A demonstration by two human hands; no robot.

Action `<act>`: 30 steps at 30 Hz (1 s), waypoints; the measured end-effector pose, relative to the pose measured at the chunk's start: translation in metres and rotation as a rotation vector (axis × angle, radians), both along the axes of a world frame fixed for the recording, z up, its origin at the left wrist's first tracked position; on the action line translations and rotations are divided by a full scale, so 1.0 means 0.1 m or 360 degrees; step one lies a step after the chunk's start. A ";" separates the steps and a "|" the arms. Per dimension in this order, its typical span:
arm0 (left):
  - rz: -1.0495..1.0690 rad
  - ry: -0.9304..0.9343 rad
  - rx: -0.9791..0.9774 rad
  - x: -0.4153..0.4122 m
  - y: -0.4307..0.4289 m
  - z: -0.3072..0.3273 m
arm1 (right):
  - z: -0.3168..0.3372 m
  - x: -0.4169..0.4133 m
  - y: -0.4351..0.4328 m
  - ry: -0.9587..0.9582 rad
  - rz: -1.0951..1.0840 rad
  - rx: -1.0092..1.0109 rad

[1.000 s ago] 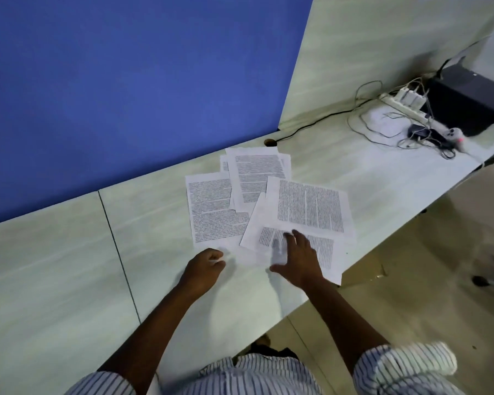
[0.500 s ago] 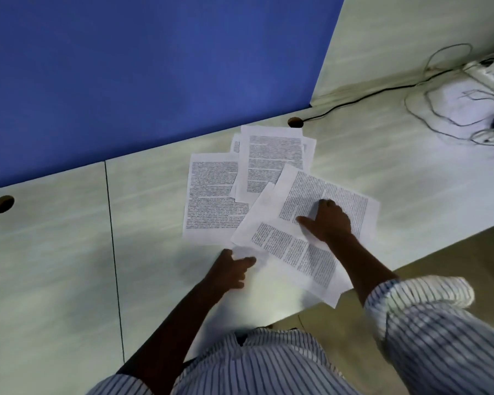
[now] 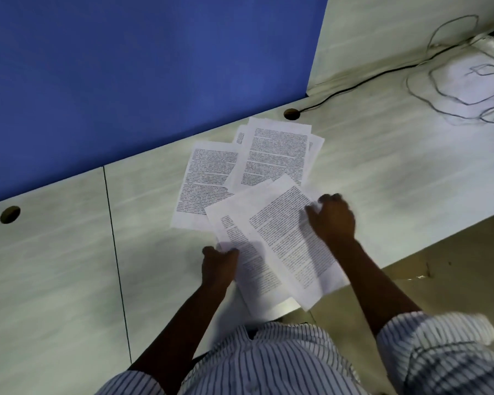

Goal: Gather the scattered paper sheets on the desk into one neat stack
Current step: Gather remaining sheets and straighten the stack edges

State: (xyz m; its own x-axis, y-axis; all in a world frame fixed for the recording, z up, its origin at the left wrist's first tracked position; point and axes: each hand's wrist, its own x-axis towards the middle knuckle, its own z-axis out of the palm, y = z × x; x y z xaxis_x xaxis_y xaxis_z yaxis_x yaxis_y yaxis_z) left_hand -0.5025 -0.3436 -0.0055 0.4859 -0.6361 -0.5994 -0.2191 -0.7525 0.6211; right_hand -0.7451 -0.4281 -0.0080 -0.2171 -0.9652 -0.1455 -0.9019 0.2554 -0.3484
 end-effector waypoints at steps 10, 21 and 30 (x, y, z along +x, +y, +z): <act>-0.0195 -0.0152 0.0064 0.15 0.11 0.04 | -0.31 0.10 0.35 0.0133 -0.0086 0.0174; -0.0221 -0.0033 0.0129 0.07 -0.04 0.01 | -0.32 0.31 0.65 -0.0043 -0.0049 0.0150; -0.0281 -0.0006 0.0284 -0.12 -0.31 -0.46 | -0.29 0.32 0.69 -0.0087 -0.0025 0.0130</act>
State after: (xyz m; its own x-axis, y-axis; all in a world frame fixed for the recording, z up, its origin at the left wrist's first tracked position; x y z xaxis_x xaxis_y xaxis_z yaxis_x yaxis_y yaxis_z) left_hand -0.5143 -0.3751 -0.0510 0.3793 -0.5956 -0.7081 -0.3590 -0.8001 0.4806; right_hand -0.7132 -0.3588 -0.0374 -0.2215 -0.9462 -0.2357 -0.8777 0.2988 -0.3746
